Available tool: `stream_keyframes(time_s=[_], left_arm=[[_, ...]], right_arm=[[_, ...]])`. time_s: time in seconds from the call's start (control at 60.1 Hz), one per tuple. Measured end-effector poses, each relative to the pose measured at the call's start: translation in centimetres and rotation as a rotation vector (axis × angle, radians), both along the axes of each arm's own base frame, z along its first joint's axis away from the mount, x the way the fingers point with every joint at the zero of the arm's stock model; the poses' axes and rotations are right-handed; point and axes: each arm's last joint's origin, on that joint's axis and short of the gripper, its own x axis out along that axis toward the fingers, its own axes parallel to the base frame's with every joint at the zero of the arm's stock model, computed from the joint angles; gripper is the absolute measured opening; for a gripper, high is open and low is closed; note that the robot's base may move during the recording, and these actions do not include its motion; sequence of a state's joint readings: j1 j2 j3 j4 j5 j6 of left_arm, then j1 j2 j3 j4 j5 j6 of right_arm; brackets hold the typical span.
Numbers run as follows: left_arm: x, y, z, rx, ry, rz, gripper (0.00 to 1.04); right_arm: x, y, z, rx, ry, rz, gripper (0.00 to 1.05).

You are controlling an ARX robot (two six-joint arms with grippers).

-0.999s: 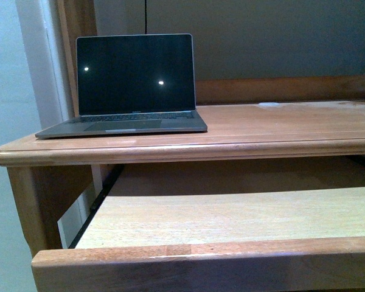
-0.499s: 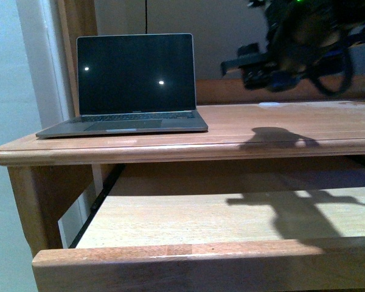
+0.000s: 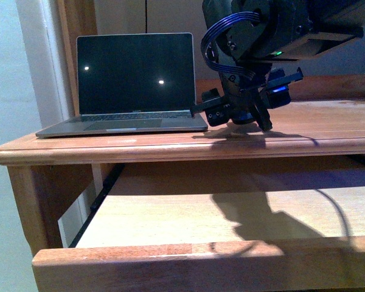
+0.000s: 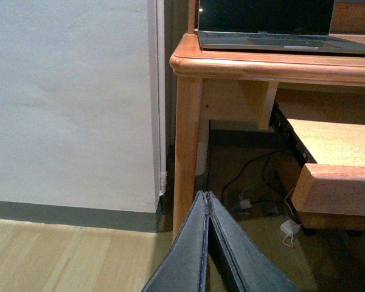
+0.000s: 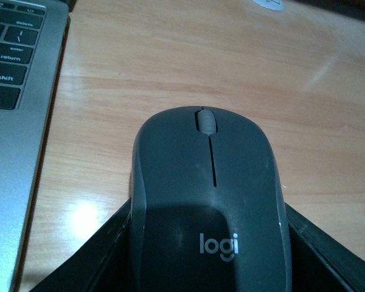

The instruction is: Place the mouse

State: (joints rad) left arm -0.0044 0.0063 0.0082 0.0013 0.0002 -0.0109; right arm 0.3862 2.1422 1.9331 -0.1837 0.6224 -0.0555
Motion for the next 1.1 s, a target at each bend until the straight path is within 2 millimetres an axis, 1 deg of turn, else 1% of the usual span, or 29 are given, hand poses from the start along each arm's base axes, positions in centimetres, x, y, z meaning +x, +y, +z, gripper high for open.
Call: stream_keyframes(time_s=[0.2,0.233,0.283,0.333,0.4,0.433,0.516,0.533,0.549,0.583,0.599,0.649,0.666,0.683,0.699,0.716,0.732,0.749,0.816,0.882,0.916,0.982,1.032,1.065,1.099], left_arm=[[0.0,0.0,0.0,0.0,0.0,0.0,0.03],[0.0,0.0,0.0,0.0,0.0,0.0,0.03],[0.0,0.0,0.0,0.0,0.0,0.0,0.03],[0.0,0.0,0.0,0.0,0.0,0.0,0.03],[0.0,0.0,0.0,0.0,0.0,0.0,0.13],[0.0,0.0,0.0,0.0,0.0,0.0,0.2],[0.0,0.0,0.0,0.0,0.0,0.0,0.32],[0.0,0.0,0.0,0.0,0.0,0.0,0.36],[0.0,0.0,0.0,0.0,0.0,0.0,0.4],[0.0,0.0,0.0,0.0,0.0,0.0,0.46],[0.0,0.0,0.0,0.0,0.0,0.0,0.48],[0.0,0.0,0.0,0.0,0.0,0.0,0.57],[0.0,0.0,0.0,0.0,0.0,0.0,0.59],[0.0,0.0,0.0,0.0,0.0,0.0,0.62],[0.0,0.0,0.0,0.0,0.0,0.0,0.64],[0.0,0.0,0.0,0.0,0.0,0.0,0.68],[0.0,0.0,0.0,0.0,0.0,0.0,0.71],[0.0,0.0,0.0,0.0,0.0,0.0,0.73],[0.0,0.0,0.0,0.0,0.0,0.0,0.83],[0.0,0.0,0.0,0.0,0.0,0.0,0.96],[0.0,0.0,0.0,0.001,0.0,0.0,0.99],[0.0,0.0,0.0,0.001,0.0,0.0,0.96],[0.0,0.0,0.0,0.001,0.0,0.0,0.97],[0.0,0.0,0.0,0.001,0.0,0.0,0.97],[0.0,0.0,0.0,0.001,0.0,0.0,0.97]], right_arm=[[0.1,0.3,0.2,0.015,-0.05,0.028,0.96],[0.0,0.2,0.2,0.028,-0.058,0.033,0.99],[-0.2,0.0,0.2,0.051,-0.075,0.043,0.97],[-0.8,-0.7,0.5,0.103,-0.096,0.063,0.97],[-1.7,-1.8,1.2,0.149,-0.118,0.084,0.97],[-2.6,-2.7,2.0,0.171,-0.146,0.104,0.97],[-4.8,-4.6,3.5,0.208,-0.218,0.133,0.97],[-5.9,-5.4,4.1,0.224,-0.247,0.151,0.97],[-6.1,-5.7,4.3,0.228,-0.252,0.151,0.97],[-8.1,-7.0,4.9,0.259,-0.293,0.184,0.97],[-8.5,-7.3,5.0,0.265,-0.3,0.191,0.97],[-10.7,-8.7,5.1,0.282,-0.327,0.229,0.97],[-11.8,-9.4,5.0,0.287,-0.334,0.247,0.97],[-12.0,-9.6,4.9,0.288,-0.334,0.252,0.97],[-12.9,-10.2,4.7,0.294,-0.338,0.266,0.97],[-13.1,-10.4,4.6,0.295,-0.339,0.266,0.97],[-14.1,-11.0,4.2,0.299,-0.337,0.289,0.97],[-14.5,-11.2,4.0,0.3,-0.337,0.297,0.97],[-17.1,-13.2,2.1,0.284,-0.34,0.351,0.97],[-19.1,-14.8,0.3,0.272,-0.327,0.383,0.97],[-20.0,-15.7,-0.7,0.262,-0.312,0.394,0.97],[-21.6,-17.4,-2.7,0.243,-0.277,0.401,0.97],[-22.6,-18.4,-3.9,0.23,-0.251,0.403,0.97],[-23.4,-19.4,-5.2,0.218,-0.222,0.393,0.97],[-24.0,-19.9,-6.1,0.199,-0.2,0.397,0.97]])
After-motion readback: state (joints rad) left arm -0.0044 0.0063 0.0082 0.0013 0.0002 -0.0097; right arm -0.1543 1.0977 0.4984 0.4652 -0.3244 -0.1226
